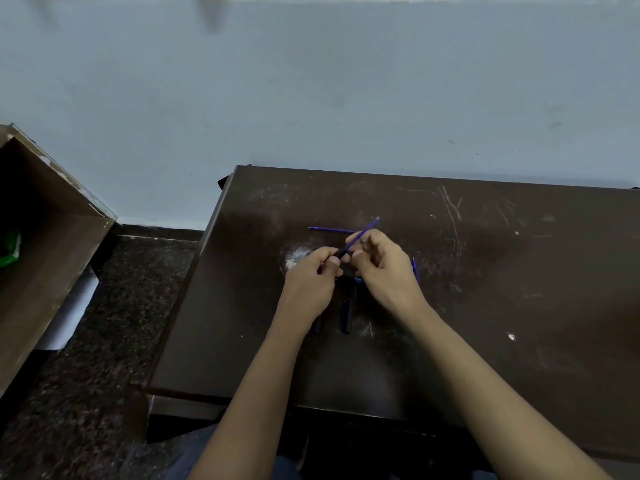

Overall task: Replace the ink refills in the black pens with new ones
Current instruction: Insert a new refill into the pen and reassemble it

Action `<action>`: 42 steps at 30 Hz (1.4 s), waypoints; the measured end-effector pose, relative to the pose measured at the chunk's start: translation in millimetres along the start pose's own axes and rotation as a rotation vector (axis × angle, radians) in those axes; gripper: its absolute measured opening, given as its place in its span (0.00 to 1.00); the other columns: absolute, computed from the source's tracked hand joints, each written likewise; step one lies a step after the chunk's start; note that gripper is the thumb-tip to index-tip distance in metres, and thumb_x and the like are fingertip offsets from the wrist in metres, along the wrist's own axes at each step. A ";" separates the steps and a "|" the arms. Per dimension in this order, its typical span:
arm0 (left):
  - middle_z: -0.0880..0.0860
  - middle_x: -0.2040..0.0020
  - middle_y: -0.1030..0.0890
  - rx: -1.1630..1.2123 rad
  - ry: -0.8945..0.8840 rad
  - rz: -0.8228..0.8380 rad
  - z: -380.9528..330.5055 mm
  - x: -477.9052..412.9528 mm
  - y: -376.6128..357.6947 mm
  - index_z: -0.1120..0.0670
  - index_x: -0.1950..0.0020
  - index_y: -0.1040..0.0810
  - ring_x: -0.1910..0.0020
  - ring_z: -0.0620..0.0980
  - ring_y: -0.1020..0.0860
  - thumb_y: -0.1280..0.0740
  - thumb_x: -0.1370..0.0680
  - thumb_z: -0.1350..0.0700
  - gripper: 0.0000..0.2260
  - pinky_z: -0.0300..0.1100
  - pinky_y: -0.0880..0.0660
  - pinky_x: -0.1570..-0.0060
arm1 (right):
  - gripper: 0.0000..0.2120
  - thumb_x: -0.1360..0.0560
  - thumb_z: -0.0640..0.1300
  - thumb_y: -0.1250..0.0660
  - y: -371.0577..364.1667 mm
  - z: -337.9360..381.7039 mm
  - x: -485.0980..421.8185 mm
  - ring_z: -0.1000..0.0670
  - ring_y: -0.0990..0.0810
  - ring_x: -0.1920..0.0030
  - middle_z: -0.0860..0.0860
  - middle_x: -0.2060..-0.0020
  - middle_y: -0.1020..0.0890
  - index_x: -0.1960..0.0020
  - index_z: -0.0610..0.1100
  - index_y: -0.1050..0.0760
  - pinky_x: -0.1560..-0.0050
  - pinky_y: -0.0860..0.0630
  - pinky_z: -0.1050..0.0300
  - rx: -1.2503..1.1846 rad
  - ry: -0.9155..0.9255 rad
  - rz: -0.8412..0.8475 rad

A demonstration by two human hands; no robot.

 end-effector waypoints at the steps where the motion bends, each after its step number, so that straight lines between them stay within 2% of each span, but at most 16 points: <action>1: 0.47 0.54 0.19 0.013 -0.010 -0.018 -1.1 1.1 1.6 0.47 0.45 0.20 0.52 0.42 0.22 0.42 0.19 0.55 0.11 0.30 0.33 0.59 | 0.11 0.24 0.34 0.39 -0.6 -2.8 0.0 0.54 0.20 0.52 0.49 0.52 0.18 0.46 0.44 0.23 0.49 0.23 0.60 0.111 0.009 -0.001; 3: 0.47 0.54 0.19 0.015 -0.025 -0.029 -3.4 3.6 2.9 0.46 0.49 0.20 0.52 0.41 0.22 0.42 0.19 0.56 0.11 0.30 0.33 0.59 | 0.14 0.26 0.33 0.37 -5.6 -8.6 0.7 0.50 0.21 0.49 0.47 0.49 0.19 0.43 0.44 0.22 0.46 0.26 0.60 0.329 0.051 0.033; 6: 0.44 0.56 0.20 -0.014 -0.036 -0.031 -5.3 2.6 4.3 0.45 0.50 0.21 0.56 0.40 0.24 0.42 0.19 0.56 0.11 0.27 0.31 0.62 | 0.16 0.26 0.36 0.35 -19.3 -22.0 4.8 0.45 0.25 0.43 0.47 0.45 0.20 0.39 0.45 0.23 0.42 0.27 0.50 0.568 0.088 0.159; 8: 0.42 0.58 0.20 -0.024 -0.040 -0.034 -6.7 2.6 5.1 0.46 0.48 0.20 0.59 0.38 0.25 0.42 0.19 0.57 0.11 0.22 0.32 0.64 | 0.14 0.25 0.37 0.36 -23.8 -28.3 8.0 0.44 0.26 0.42 0.47 0.45 0.21 0.40 0.44 0.23 0.44 0.26 0.46 0.668 0.077 0.209; 11: 0.39 0.59 0.22 -0.026 -0.045 -0.036 -7.8 4.0 6.2 0.50 0.45 0.20 0.60 0.37 0.25 0.41 0.19 0.58 0.11 0.18 0.34 0.64 | 0.11 0.24 0.37 0.39 -21.3 -28.6 6.7 0.42 0.24 0.46 0.44 0.49 0.22 0.44 0.42 0.24 0.50 0.24 0.45 0.746 0.076 0.175; 13: 0.38 0.61 0.22 -0.044 -0.054 -0.049 -9.1 5.1 8.5 0.51 0.45 0.20 0.61 0.37 0.25 0.41 0.19 0.59 0.11 0.18 0.34 0.64 | 0.14 0.26 0.36 0.40 -11.9 -27.2 3.0 0.42 0.22 0.48 0.43 0.50 0.20 0.43 0.42 0.23 0.48 0.24 0.49 0.648 0.040 0.083; 15: 0.37 0.62 0.23 -0.056 -0.065 -0.064 -9.9 5.3 10.9 0.50 0.46 0.19 0.62 0.38 0.26 0.40 0.19 0.59 0.11 0.20 0.33 0.64 | 0.16 0.26 0.36 0.40 1.2 -28.0 -0.6 0.46 0.20 0.50 0.46 0.51 0.18 0.42 0.44 0.21 0.49 0.26 0.57 0.438 -0.063 0.012; 17: 0.38 0.60 0.22 -0.059 -0.064 -0.062 -9.3 5.2 11.0 0.50 0.47 0.19 0.62 0.39 0.26 0.40 0.19 0.59 0.11 0.20 0.33 0.65 | 0.15 0.25 0.35 0.41 8.6 -36.2 -2.3 0.52 0.19 0.58 0.50 0.57 0.17 0.45 0.46 0.20 0.57 0.25 0.61 0.109 -0.248 -0.005; 19: 0.39 0.59 0.21 -0.056 -0.066 -0.063 -8.8 4.7 10.9 0.50 0.46 0.19 0.63 0.39 0.26 0.39 0.20 0.59 0.10 0.20 0.33 0.66 | 0.13 0.24 0.32 0.42 6.4 -42.4 0.0 0.55 0.23 0.65 0.50 0.63 0.20 0.50 0.45 0.22 0.63 0.26 0.63 -0.306 -0.416 -0.013; 21: 0.38 0.61 0.22 -0.061 -0.065 -0.067 -8.1 4.4 11.4 0.50 0.47 0.19 0.64 0.38 0.27 0.39 0.20 0.59 0.10 0.20 0.33 0.65 | 0.11 0.24 0.31 0.40 4.9 -40.6 0.9 0.55 0.24 0.65 0.48 0.63 0.22 0.54 0.44 0.24 0.64 0.25 0.65 -0.638 -0.482 -0.040; 23: 0.39 0.61 0.23 -0.073 -0.061 -0.064 -7.1 4.4 11.5 0.50 0.47 0.19 0.62 0.38 0.26 0.39 0.20 0.58 0.10 0.19 0.33 0.65 | 0.09 0.24 0.32 0.38 7.3 -39.4 0.0 0.53 0.21 0.63 0.46 0.62 0.19 0.56 0.43 0.25 0.62 0.23 0.65 -0.797 -0.499 -0.064; 28: 0.39 0.58 0.22 -0.118 -0.056 -0.060 -4.8 2.9 10.5 0.49 0.44 0.19 0.62 0.39 0.26 0.39 0.20 0.57 0.10 0.21 0.33 0.65 | 0.04 0.23 0.35 0.37 11.9 -35.8 -2.2 0.53 0.17 0.62 0.45 0.60 0.17 0.53 0.41 0.23 0.61 0.20 0.64 -0.912 -0.494 -0.072; 33: 0.45 0.54 0.20 -0.141 -0.049 -0.052 -4.1 2.2 9.8 0.48 0.44 0.19 0.59 0.42 0.25 0.39 0.20 0.56 0.10 0.27 0.31 0.65 | 0.03 0.24 0.37 0.34 11.8 -31.4 -3.8 0.54 0.18 0.62 0.48 0.63 0.16 0.54 0.42 0.22 0.60 0.20 0.65 -0.901 -0.467 -0.042; 36: 0.48 0.53 0.19 -0.126 -0.053 -0.054 -3.5 1.6 8.9 0.48 0.45 0.19 0.58 0.43 0.24 0.39 0.20 0.56 0.10 0.23 0.31 0.65 | 0.03 0.25 0.37 0.33 10.6 -29.3 -3.3 0.55 0.18 0.63 0.47 0.63 0.17 0.54 0.42 0.21 0.60 0.21 0.64 -0.836 -0.438 -0.009; 42: 0.48 0.50 0.18 -0.134 -0.065 -0.062 -5.6 2.1 9.8 0.52 0.41 0.20 0.59 0.40 0.24 0.38 0.20 0.56 0.11 0.18 0.33 0.64 | 0.04 0.25 0.35 0.33 7.9 -24.5 -2.3 0.56 0.20 0.65 0.48 0.64 0.19 0.53 0.40 0.21 0.61 0.22 0.65 -0.738 -0.400 0.039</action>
Point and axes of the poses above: each hand's wrist, its own x-axis away from the middle knuckle, its own y-axis out of the back of the hand, z = x × y, the point moved 9 cm from there along -x, towards the middle knuckle
